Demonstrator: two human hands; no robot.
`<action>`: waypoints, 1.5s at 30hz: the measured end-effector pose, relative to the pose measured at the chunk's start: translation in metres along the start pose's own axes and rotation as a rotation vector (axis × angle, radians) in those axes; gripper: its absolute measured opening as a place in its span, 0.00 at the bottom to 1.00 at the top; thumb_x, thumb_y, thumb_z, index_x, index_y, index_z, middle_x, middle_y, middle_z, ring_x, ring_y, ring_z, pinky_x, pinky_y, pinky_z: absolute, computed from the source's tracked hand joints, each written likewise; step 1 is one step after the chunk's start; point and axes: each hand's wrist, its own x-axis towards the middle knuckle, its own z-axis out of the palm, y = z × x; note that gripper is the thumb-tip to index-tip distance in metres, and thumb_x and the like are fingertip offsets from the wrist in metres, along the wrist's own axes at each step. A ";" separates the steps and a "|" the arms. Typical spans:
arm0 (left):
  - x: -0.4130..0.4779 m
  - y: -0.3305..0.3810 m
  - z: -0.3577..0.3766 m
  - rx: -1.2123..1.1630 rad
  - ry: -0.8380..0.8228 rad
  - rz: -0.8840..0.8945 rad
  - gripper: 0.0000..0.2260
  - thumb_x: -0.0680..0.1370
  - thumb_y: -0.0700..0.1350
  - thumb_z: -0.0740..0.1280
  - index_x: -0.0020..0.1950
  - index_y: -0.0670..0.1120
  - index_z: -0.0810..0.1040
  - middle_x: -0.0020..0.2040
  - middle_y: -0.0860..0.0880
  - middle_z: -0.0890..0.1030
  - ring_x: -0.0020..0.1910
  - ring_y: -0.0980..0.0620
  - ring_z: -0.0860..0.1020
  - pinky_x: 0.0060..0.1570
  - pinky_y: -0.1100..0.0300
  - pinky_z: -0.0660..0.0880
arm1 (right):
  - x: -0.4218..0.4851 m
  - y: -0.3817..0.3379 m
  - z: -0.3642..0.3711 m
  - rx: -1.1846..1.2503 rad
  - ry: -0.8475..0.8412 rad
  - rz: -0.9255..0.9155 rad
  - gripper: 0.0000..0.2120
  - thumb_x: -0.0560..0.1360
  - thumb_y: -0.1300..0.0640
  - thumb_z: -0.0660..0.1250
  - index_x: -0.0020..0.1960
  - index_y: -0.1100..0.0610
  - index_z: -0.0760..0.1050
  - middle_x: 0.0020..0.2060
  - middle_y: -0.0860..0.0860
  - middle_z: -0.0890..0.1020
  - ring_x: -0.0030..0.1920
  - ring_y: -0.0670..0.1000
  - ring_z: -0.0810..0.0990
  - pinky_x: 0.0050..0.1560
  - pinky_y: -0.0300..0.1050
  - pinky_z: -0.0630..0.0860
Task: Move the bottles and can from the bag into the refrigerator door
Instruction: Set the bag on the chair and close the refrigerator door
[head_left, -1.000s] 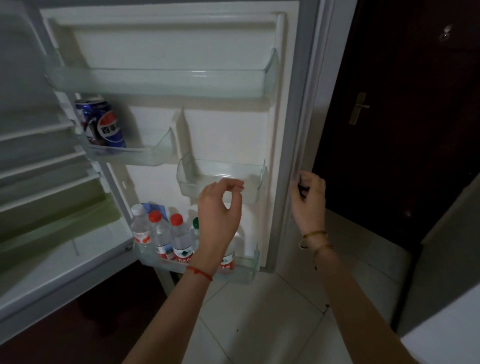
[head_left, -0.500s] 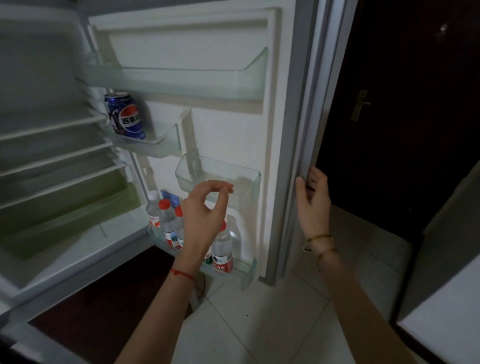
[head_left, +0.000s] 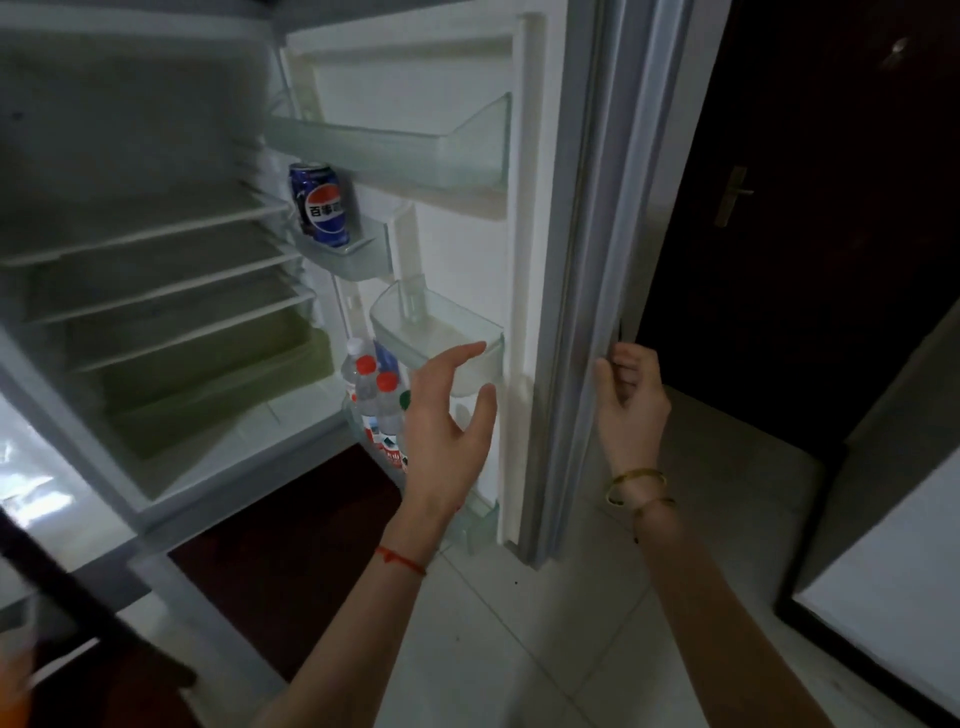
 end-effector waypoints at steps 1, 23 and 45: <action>-0.007 0.003 -0.006 0.000 -0.002 0.009 0.16 0.77 0.43 0.65 0.65 0.46 0.75 0.63 0.53 0.78 0.65 0.56 0.73 0.67 0.61 0.68 | -0.009 -0.006 0.001 0.001 -0.005 -0.007 0.10 0.78 0.59 0.66 0.58 0.60 0.75 0.49 0.50 0.79 0.48 0.47 0.78 0.51 0.38 0.75; -0.078 -0.010 -0.162 0.148 0.076 -0.024 0.20 0.75 0.41 0.69 0.66 0.49 0.75 0.68 0.50 0.66 0.66 0.58 0.70 0.64 0.71 0.66 | -0.156 -0.126 0.087 0.159 -0.471 -0.239 0.14 0.77 0.57 0.66 0.62 0.58 0.74 0.54 0.48 0.80 0.52 0.37 0.78 0.52 0.28 0.73; -0.037 -0.086 -0.312 0.343 0.483 -0.231 0.13 0.74 0.43 0.72 0.58 0.47 0.77 0.55 0.52 0.80 0.53 0.58 0.79 0.57 0.57 0.78 | -0.204 -0.187 0.265 0.150 -0.689 -0.591 0.24 0.80 0.55 0.61 0.75 0.55 0.63 0.76 0.49 0.62 0.79 0.51 0.50 0.78 0.46 0.51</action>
